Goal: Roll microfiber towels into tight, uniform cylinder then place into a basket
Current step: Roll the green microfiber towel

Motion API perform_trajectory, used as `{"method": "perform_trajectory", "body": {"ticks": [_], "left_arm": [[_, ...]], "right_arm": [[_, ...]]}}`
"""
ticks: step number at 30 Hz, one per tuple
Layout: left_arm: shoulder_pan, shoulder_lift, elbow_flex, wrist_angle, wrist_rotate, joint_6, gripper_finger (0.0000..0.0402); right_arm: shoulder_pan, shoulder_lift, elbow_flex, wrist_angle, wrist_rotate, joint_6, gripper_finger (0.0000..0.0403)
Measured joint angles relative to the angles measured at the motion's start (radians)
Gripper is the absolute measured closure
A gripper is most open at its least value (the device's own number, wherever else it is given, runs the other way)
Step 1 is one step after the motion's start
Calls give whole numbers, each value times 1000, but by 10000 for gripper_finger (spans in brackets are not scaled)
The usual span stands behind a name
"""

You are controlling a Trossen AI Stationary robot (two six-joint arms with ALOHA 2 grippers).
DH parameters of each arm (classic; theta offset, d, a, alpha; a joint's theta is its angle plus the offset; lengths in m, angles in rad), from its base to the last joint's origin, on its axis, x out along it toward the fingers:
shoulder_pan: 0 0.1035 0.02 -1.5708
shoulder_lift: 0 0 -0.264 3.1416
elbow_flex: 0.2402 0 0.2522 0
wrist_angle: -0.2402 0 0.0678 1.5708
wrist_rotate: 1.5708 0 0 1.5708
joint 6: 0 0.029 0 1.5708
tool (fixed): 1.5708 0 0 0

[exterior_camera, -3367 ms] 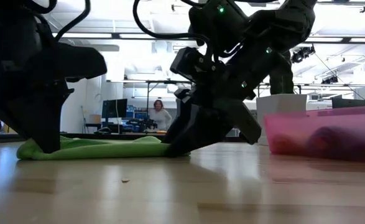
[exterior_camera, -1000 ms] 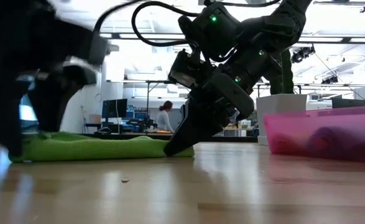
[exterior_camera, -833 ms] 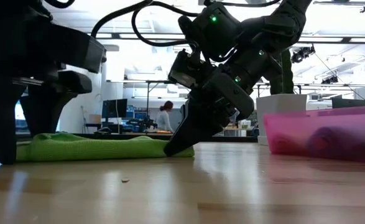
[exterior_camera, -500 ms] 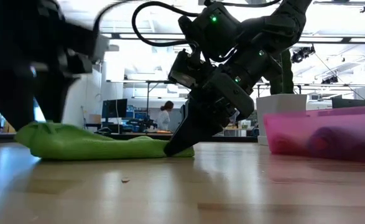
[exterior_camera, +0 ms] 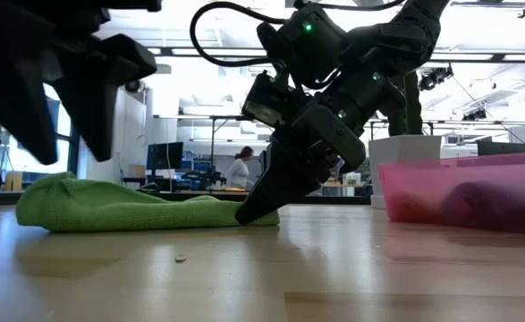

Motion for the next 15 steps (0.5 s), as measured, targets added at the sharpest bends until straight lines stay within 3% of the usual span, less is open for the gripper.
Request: {"method": "perform_trajectory", "body": {"ticks": [9,15], "left_arm": [[16,0,-83,93,-22,9,202],[26,0,-144,54,-30,-42,202]], "right_arm": [[0,0,1,-1,0,0,400],[0,0,1,-1,0,-1,400]]}}
